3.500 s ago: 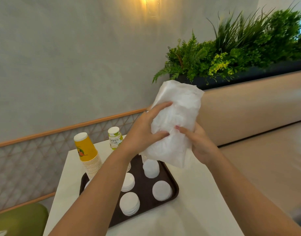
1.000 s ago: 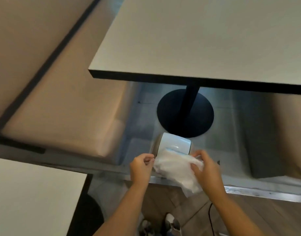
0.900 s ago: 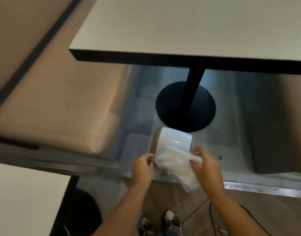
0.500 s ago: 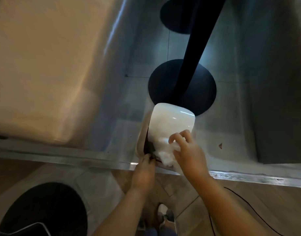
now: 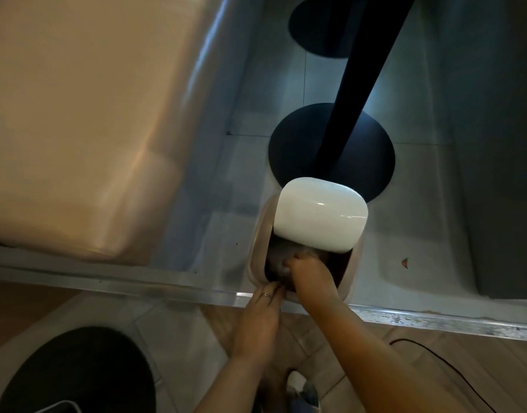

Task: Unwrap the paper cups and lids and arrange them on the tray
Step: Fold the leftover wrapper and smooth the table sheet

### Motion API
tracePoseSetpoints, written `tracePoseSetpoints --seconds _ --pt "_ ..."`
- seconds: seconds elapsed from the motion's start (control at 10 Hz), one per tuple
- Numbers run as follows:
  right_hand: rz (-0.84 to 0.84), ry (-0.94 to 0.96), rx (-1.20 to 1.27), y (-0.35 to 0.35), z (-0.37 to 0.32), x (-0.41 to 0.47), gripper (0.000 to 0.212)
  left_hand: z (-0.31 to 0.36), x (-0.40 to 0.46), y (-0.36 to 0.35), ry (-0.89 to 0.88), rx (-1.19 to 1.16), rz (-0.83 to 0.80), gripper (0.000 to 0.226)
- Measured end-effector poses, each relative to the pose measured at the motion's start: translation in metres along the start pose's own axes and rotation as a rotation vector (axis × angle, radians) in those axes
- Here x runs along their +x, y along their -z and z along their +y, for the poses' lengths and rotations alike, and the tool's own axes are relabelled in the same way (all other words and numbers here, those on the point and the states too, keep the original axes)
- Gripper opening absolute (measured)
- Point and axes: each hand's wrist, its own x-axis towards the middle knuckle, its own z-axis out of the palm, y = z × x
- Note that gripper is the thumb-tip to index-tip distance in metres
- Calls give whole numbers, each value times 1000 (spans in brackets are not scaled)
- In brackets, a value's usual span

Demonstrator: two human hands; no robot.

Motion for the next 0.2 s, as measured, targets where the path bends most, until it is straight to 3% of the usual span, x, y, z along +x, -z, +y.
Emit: tracePoseSetpoints --seconds 0.2 --pt "-339 14 -161 25 -7 -10 35 11 -2 3 -17 -15 65 67"
